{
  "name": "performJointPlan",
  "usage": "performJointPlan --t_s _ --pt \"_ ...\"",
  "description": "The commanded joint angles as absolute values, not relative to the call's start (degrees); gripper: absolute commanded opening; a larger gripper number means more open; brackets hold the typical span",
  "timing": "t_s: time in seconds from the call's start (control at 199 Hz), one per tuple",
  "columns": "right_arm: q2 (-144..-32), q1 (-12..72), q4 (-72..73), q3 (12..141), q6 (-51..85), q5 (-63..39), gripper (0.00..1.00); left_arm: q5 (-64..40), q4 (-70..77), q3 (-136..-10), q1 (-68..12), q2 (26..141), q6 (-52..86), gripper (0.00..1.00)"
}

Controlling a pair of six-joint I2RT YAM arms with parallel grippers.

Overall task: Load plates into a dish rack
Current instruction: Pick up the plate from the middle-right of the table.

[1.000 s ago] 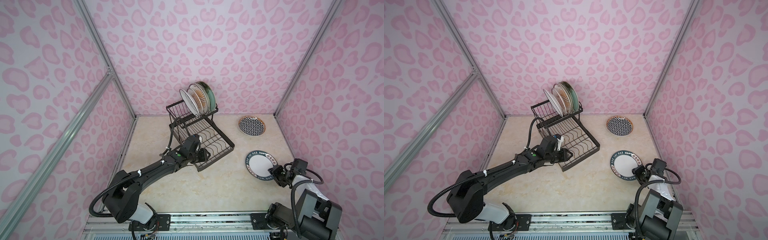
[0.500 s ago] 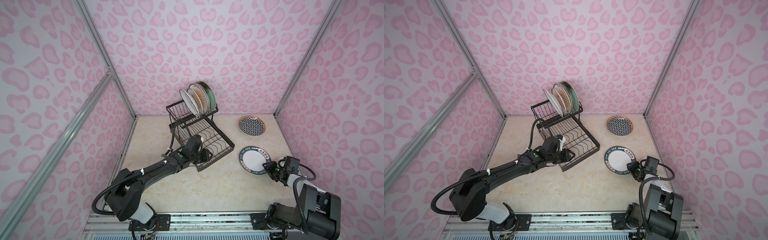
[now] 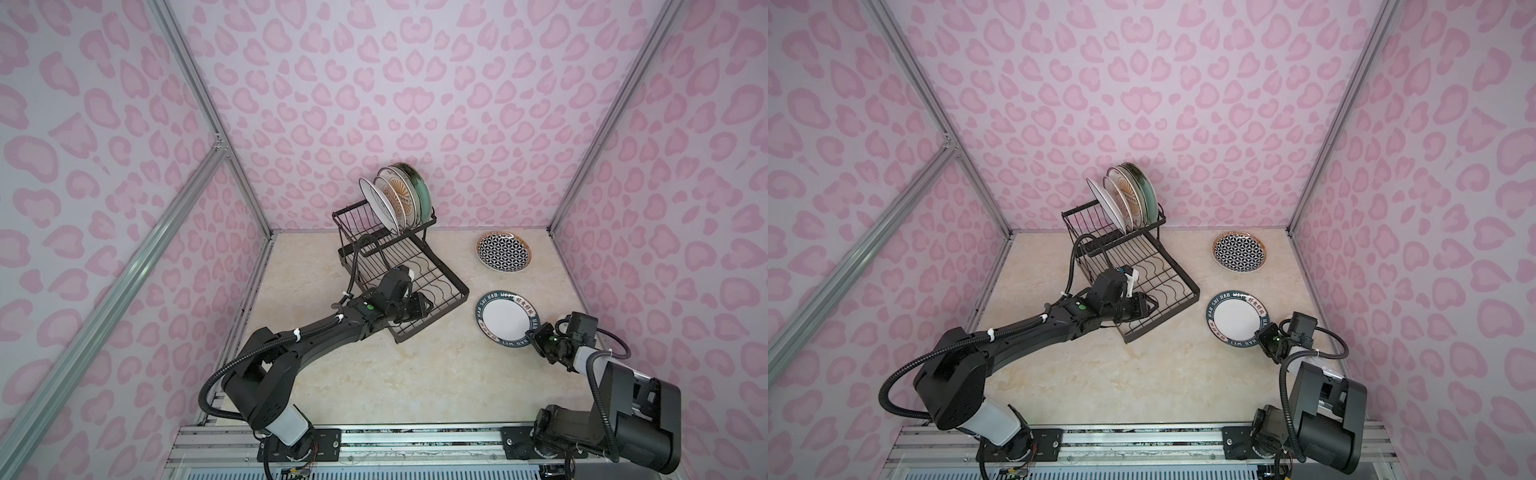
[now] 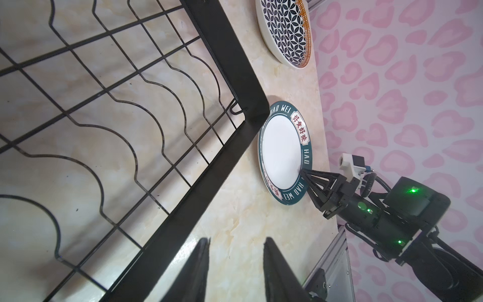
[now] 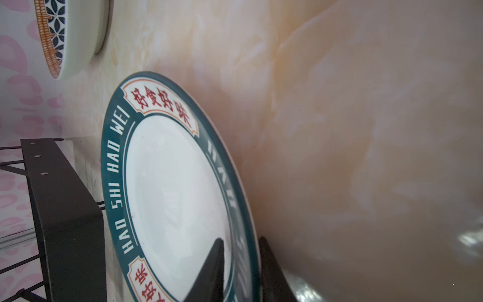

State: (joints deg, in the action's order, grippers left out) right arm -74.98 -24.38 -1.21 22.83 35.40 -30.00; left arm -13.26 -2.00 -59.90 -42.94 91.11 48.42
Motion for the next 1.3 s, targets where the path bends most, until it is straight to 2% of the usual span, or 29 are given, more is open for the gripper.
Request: performJointPlan --t_s 0.0,0.341,0.768,1.3 --pt "-75.41 -24.25 -7.59 22.31 35.25 -28.80 0.19 -13.47 -0.71 -60.64 -42.98 91.15 48.37 0.38" --pt "-75.28 -24.26 -7.98 22.61 34.64 -28.96 0.00 -13.80 -1.40 -61.48 -43.02 91.32 48.25 0.38" --pt "-69.40 -24.85 -13.75 26.98 31.72 -29.97 0.00 -12.34 -5.29 -64.80 -43.02 91.18 46.38 0.39" --pt "-61.68 -24.87 -20.23 34.82 28.96 -33.09 0.00 -14.90 -3.10 -64.25 -40.52 89.72 46.51 0.47"
